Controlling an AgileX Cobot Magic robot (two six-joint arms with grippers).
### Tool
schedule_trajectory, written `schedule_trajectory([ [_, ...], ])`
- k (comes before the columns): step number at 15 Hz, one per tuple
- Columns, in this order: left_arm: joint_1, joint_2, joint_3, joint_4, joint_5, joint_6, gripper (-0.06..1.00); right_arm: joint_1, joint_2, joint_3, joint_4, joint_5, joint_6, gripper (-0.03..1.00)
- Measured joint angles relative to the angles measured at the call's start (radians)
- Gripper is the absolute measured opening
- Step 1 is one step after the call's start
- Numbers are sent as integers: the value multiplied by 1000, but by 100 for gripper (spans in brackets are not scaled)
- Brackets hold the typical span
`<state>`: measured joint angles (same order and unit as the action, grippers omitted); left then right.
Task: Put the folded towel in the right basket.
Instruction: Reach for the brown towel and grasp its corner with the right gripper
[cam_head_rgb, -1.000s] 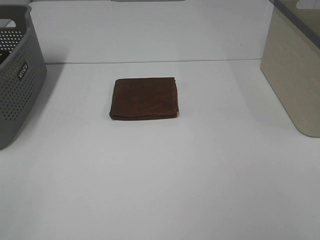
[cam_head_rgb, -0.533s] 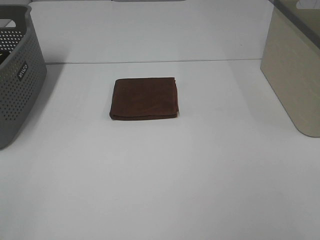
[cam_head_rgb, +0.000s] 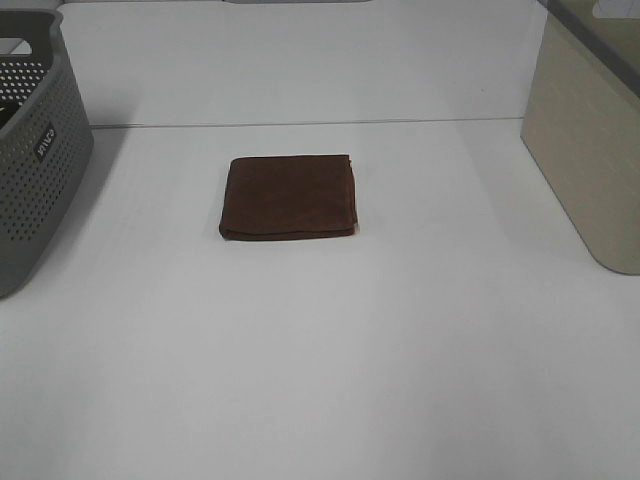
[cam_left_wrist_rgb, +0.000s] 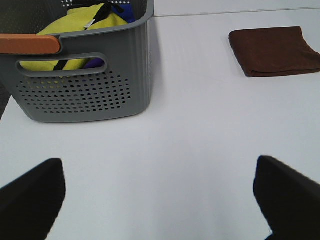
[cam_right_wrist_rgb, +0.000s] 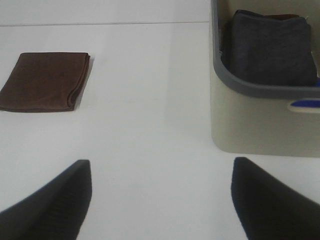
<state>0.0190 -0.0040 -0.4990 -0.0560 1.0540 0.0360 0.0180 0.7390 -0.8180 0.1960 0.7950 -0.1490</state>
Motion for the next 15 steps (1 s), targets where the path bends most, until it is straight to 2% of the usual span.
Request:
schedule_trajectory([
  [4, 0, 0, 0, 0, 0, 0, 97, 0, 353, -282, 13, 0, -26, 73],
  [9, 0, 0, 0, 0, 0, 0, 97, 2, 692, -621, 188, 36, -162, 73],
  [10, 0, 0, 0, 0, 0, 0, 97, 50, 836, -748, 217, 48, -203, 73],
  [15, 0, 0, 0, 0, 0, 0, 97, 230, 1154, -985, 210, 81, -199, 73],
])
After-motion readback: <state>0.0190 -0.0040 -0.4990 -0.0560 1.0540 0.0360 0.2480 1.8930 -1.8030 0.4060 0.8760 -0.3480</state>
